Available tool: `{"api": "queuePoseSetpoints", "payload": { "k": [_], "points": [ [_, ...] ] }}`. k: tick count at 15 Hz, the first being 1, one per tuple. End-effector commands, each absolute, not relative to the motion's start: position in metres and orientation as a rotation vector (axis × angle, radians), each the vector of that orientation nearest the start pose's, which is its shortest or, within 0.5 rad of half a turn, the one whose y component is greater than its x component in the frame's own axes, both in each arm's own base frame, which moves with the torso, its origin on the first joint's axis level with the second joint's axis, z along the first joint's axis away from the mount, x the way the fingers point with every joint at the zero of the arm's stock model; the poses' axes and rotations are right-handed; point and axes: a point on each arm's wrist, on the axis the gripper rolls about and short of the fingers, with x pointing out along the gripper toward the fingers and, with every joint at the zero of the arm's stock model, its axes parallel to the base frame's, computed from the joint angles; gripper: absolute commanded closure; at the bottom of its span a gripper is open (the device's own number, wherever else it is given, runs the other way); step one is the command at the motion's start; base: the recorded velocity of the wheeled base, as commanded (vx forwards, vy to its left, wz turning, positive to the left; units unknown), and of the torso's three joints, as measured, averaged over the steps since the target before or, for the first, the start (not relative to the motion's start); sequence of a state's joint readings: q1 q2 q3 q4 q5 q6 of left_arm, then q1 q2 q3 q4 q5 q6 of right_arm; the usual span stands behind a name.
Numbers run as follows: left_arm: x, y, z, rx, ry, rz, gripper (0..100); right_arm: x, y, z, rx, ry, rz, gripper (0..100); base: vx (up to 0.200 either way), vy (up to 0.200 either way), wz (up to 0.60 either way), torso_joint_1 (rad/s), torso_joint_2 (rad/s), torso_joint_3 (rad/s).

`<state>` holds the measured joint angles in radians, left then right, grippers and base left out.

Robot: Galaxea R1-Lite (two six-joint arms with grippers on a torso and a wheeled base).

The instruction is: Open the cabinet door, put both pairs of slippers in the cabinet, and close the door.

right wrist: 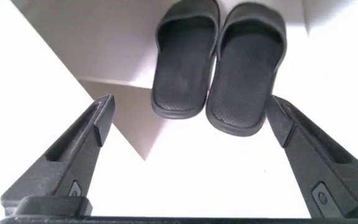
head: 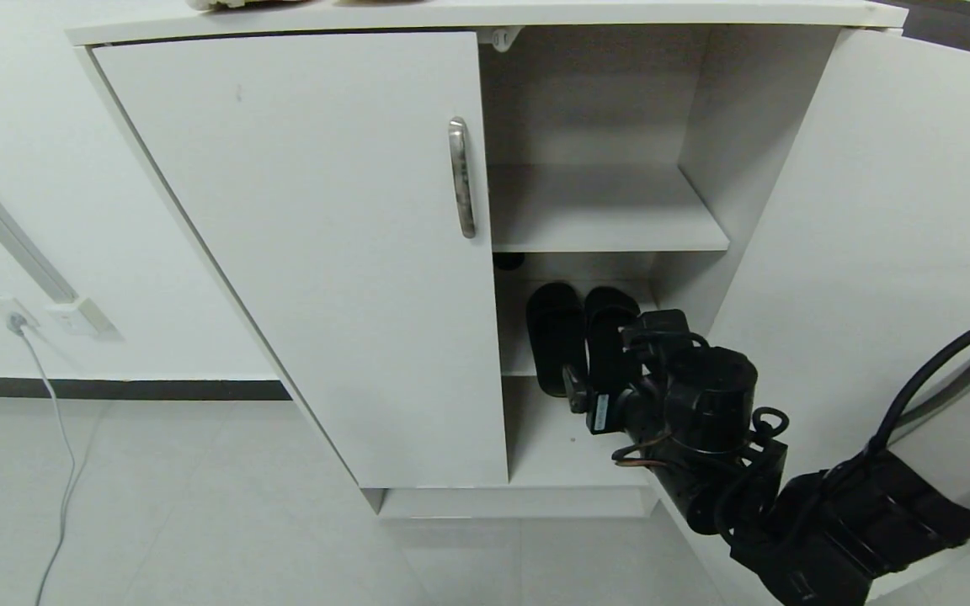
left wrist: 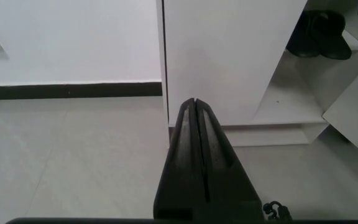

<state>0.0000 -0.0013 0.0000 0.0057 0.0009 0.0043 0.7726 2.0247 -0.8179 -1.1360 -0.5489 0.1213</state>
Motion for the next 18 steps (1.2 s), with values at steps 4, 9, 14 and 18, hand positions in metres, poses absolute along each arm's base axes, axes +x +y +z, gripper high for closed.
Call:
{"api": "queuePoseSetpoints", "payload": {
  "k": [4, 9, 14, 18],
  "points": [
    [-0.0228, 0.0000, 0.0749, 0.002, 0.006, 0.002, 100, 0.2620, 0.2438, 0.1328, 0.083, 0.060, 0.230, 0, -0.200, 0.000, 0.00, 0.001, 0.00, 0.005],
    [-0.0228, 0.0001, 0.0749, 0.000, 0.006, 0.006, 100, 0.2582, 0.2409, 0.1268, 0.073, 0.072, 0.231, 0, -0.040, 0.000, 0.00, 0.000, 0.00, 0.001],
    [-0.0229, 0.0001, 0.0753, -0.002, 0.005, 0.005, 100, 0.2582, 0.2416, 0.1263, 0.074, 0.069, 0.232, 0, 0.000, 0.000, 0.00, 0.000, 0.00, 0.000],
    [-0.0229, 0.0001, 0.0753, -0.003, 0.005, 0.005, 100, 0.2580, 0.2414, 0.1261, 0.074, 0.069, 0.232, 0, 0.000, 0.000, 0.00, 0.004, 0.00, 0.060]
  ]
}}
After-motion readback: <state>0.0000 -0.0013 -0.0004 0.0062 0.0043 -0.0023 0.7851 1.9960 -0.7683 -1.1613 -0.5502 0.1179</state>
